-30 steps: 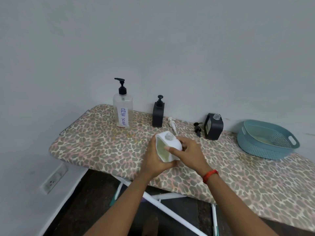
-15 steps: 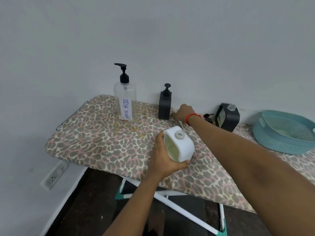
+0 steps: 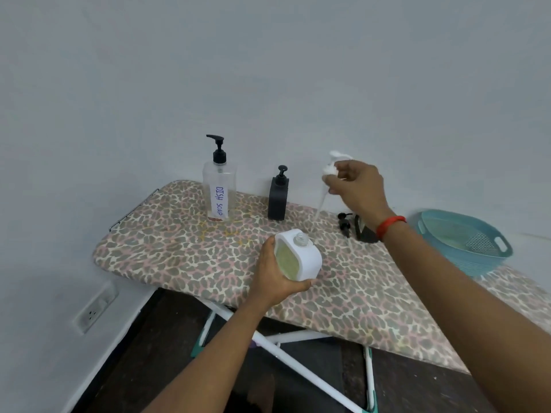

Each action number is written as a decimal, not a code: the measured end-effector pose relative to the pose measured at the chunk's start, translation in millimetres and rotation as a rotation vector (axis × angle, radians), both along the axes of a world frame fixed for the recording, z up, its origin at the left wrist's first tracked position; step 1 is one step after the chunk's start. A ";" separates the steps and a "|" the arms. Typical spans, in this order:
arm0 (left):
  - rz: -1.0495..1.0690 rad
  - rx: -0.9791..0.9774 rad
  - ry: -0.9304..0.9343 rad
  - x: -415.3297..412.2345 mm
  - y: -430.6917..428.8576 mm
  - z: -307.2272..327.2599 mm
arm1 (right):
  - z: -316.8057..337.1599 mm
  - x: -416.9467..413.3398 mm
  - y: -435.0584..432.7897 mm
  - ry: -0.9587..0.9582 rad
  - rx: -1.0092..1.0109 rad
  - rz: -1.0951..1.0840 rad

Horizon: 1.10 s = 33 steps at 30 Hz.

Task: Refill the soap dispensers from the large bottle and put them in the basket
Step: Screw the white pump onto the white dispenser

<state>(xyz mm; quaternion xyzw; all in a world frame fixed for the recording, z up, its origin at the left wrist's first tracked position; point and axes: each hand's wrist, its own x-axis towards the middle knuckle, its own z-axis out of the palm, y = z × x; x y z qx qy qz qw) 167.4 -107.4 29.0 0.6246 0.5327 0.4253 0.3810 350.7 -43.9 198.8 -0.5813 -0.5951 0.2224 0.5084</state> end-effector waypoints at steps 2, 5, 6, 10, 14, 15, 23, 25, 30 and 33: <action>-0.001 0.024 -0.008 0.9 -14.3 13.7 | 31.8 -1.6 -36.6 0.113 0.101 0.063; -0.011 0.085 -0.020 2.3 -38.0 39.7 | 60.9 -6.5 -82.8 0.157 0.162 0.137; -0.016 0.106 -0.026 2.3 -46.3 49.5 | 66.0 -7.8 -95.2 0.158 0.167 0.147; -0.035 0.212 -0.055 2.0 -76.3 87.0 | 83.3 -14.3 -139.0 0.144 0.193 0.177; -0.047 0.309 -0.068 1.1 -105.4 122.0 | 101.2 -15.4 -176.0 0.098 0.201 0.181; -0.050 0.330 -0.078 0.8 -112.0 129.9 | 105.0 -14.9 -183.3 0.079 0.200 0.179; -0.041 0.450 -0.145 3.8 -150.2 196.9 | 120.1 -19.4 -233.0 -0.046 0.191 0.204; -0.029 0.479 -0.136 4.5 -155.0 207.7 | 124.2 -20.6 -242.5 -0.009 0.219 0.206; -0.013 0.503 -0.135 8.6 -165.3 217.8 | 130.3 -24.1 -254.1 0.028 0.263 0.106; -0.016 0.496 -0.147 11.9 -171.2 219.4 | 136.8 -28.0 -255.4 0.054 0.210 0.062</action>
